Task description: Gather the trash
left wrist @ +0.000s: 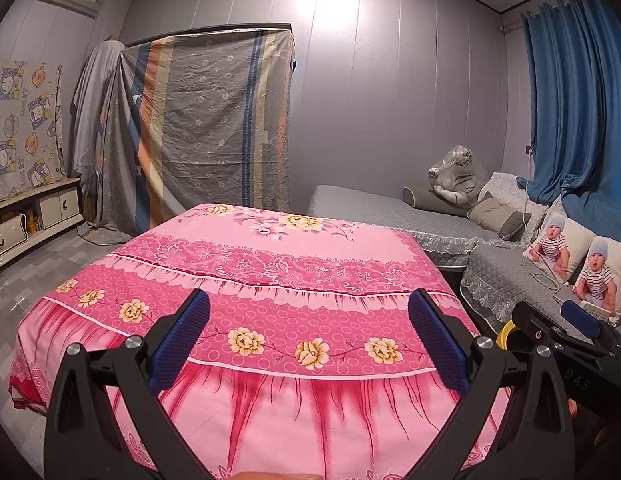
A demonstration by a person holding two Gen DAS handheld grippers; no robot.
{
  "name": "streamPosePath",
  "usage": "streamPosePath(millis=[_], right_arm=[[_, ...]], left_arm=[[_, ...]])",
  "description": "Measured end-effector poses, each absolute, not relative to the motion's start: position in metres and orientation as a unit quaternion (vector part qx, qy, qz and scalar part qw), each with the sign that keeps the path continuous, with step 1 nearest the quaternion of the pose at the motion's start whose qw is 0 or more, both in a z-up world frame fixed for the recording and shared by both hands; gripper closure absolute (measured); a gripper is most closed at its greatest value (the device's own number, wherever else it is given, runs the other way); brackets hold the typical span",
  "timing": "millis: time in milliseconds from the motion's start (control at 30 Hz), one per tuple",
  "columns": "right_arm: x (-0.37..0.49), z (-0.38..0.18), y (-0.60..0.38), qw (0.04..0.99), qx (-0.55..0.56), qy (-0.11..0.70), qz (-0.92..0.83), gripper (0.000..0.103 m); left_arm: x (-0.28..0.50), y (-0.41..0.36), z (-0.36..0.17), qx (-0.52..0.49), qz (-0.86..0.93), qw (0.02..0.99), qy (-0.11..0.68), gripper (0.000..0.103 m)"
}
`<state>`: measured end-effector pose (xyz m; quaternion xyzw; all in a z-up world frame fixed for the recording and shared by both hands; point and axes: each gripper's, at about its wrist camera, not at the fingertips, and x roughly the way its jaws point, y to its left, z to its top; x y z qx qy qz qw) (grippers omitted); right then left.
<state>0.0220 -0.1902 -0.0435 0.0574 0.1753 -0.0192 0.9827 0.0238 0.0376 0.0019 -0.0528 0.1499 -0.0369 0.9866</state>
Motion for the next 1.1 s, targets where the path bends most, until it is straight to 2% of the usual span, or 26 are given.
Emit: streamPosePath(millis=[1100], right_arm=[[0.0229, -0.052, -0.1938, 0.981, 0.067, 0.183, -0.024, 0.008]], left_arm=[[0.0256, 0.0344, -0.0018, -0.052, -0.046, 0.985, 0.156, 0.008]])
